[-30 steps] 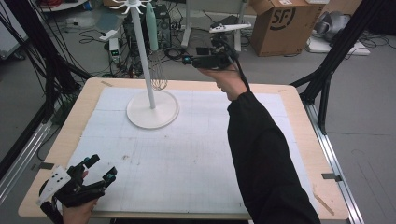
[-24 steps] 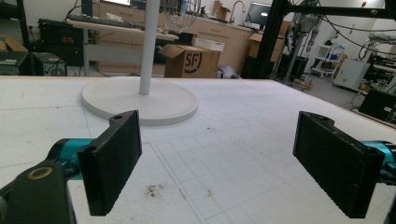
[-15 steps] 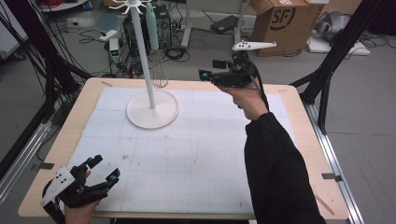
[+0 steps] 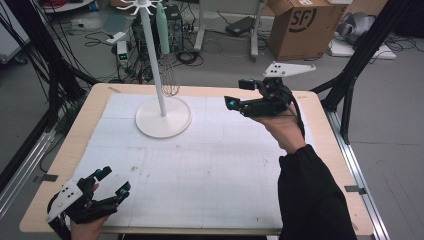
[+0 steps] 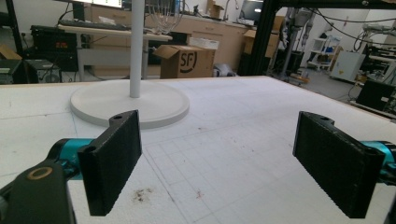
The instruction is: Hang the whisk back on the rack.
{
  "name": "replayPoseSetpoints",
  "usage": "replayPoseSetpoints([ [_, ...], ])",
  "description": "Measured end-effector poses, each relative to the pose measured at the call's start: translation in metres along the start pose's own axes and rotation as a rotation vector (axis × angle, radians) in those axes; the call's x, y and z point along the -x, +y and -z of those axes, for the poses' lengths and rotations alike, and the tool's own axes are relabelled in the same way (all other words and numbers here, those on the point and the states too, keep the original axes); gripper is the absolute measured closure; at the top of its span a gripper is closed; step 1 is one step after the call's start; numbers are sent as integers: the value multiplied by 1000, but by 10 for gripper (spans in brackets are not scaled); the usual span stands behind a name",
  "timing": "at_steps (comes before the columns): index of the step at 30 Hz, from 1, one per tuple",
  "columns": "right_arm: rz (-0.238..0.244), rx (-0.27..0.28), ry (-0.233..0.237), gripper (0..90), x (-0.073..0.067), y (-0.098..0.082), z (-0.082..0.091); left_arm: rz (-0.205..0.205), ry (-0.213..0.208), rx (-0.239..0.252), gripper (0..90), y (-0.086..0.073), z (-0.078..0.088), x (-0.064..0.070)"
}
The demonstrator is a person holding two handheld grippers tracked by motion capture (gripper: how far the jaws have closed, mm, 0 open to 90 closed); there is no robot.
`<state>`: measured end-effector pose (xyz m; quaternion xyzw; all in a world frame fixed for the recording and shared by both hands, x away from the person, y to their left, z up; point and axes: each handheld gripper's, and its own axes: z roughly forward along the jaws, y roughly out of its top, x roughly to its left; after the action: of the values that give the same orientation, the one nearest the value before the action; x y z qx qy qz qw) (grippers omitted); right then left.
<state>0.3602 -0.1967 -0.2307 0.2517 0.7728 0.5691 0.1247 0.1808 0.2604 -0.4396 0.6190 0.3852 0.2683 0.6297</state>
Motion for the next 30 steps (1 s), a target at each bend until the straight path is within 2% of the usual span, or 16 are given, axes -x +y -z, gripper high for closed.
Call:
replayPoseSetpoints([
  [2, 1, -10, 1, 201, 0, -5, 4, -3, 1, -1, 160, 0, 0, 0],
  [7, 0, 9, 6, 201, -4, -18, 13, -2, 6, -2, 159, -1, -1, 0],
  [9, 15, -26, 3, 196, -7, -22, 15, -3, 6, -4, 159, -1, -1, 0],
  [11, 29, -33, 6, 196, -11, -24, 19, -4, 7, -7, 159, -1, -1, 0],
  [14, 58, -33, -5, 197, -18, -27, 27, -6, 6, -7, 158, -1, -1, 0],
  [19, 72, -17, -4, 199, -24, -33, 38, -5, 8, -7, 158, -1, -2, 0],
  [24, 45, 11, 23, 208, -24, -44, 41, -6, 7, -9, 159, -1, -2, 0],
  [27, 59, -8, -4, 212, -24, -54, 39, -7, 8, -11, 158, -2, -3, 0],
  [30, 49, 18, 8, 220, -25, -63, 40, -5, 5, -13, 158, -2, -5, 0],
])
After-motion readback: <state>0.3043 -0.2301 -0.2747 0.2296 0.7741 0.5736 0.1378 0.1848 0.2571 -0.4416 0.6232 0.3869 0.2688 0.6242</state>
